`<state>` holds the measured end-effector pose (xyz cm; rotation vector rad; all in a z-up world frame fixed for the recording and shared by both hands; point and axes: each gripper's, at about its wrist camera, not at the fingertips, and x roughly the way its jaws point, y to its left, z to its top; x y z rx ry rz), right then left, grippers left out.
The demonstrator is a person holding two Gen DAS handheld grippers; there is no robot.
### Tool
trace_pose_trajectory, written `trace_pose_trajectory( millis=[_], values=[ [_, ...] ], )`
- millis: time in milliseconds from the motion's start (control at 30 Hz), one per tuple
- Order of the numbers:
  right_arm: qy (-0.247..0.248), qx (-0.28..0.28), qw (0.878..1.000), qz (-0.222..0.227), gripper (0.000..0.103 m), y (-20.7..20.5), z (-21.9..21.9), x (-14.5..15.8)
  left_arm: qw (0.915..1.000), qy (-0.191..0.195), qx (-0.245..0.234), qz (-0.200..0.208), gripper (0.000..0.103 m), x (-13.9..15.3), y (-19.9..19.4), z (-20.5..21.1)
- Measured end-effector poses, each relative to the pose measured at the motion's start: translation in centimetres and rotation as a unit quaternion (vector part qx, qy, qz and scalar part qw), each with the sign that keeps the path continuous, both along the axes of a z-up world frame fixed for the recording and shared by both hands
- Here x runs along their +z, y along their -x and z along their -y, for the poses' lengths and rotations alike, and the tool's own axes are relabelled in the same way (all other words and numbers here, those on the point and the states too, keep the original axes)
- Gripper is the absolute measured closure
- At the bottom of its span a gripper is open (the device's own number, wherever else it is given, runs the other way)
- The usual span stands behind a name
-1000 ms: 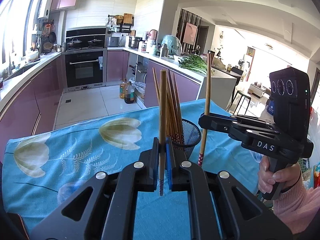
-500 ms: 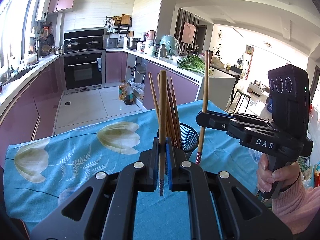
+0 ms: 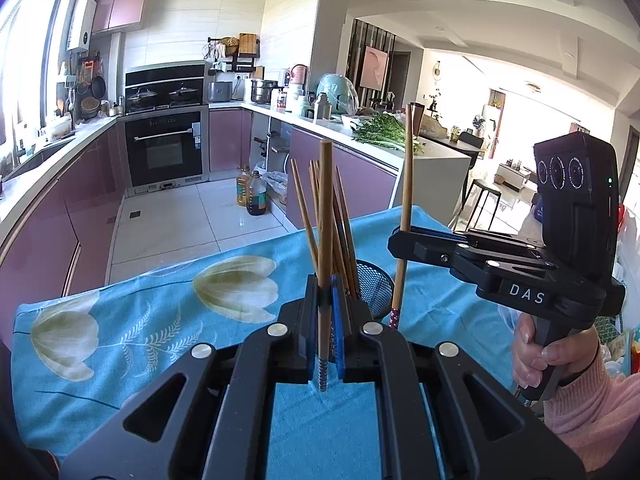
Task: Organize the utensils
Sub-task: 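Carry both upright chopsticks over the mesh cup and lower them in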
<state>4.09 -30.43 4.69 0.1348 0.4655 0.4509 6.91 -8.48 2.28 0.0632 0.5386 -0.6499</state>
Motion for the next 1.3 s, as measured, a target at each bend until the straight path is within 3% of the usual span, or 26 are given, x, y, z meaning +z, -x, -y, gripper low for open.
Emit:
trace_pose_trajectory(
  millis=[1300],
  values=[
    [-0.014,0.002,1.000,0.026,0.097,-1.6,1.1,2.0,0.9985,0.035,-0.024,0.036,0.096,3.8,0.9,-1.2]
  ],
)
